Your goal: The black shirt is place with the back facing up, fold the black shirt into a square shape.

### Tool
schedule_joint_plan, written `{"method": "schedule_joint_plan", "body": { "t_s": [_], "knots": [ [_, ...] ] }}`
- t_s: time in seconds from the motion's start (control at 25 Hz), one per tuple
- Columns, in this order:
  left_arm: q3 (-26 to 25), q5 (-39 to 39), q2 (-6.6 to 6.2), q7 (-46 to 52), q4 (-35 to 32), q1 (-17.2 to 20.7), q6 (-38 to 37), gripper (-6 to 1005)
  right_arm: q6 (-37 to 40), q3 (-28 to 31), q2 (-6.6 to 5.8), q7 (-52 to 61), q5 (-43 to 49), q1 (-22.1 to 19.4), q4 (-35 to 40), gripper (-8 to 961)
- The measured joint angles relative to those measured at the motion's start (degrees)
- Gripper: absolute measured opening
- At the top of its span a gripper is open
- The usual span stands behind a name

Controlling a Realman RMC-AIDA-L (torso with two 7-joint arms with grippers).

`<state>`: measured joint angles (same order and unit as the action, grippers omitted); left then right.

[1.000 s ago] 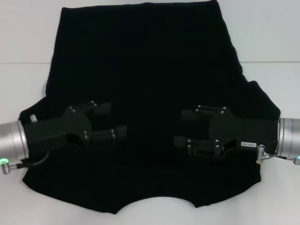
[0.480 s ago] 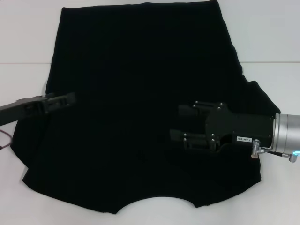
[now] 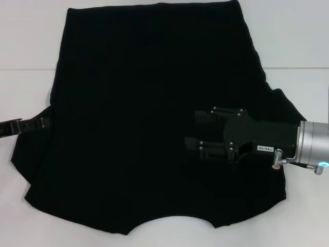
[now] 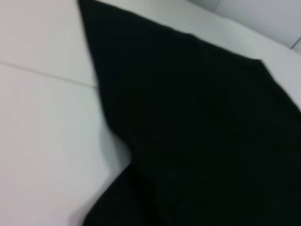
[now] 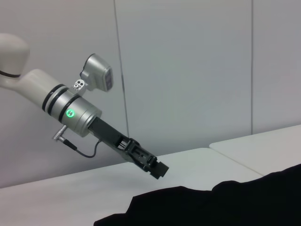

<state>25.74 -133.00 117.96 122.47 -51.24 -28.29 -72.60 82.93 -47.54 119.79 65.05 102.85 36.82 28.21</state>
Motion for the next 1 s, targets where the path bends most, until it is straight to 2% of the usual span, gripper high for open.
{"method": "schedule_joint_plan", "body": {
  "t_s": [0.36,1.0],
  "knots": [
    [0.3,-9.5,-0.01,5.5,-3.5,-0.1,-0.8,879,-0.5,0.0,0.00,0.0,0.0,0.1,0.0,756],
    [0.7,-13.4,0.35,5.2,-1.9,-0.5,2.3,877,-0.9,0.1,0.00,-0.2,-0.8,0.1,-0.2,756]
  ]
}}
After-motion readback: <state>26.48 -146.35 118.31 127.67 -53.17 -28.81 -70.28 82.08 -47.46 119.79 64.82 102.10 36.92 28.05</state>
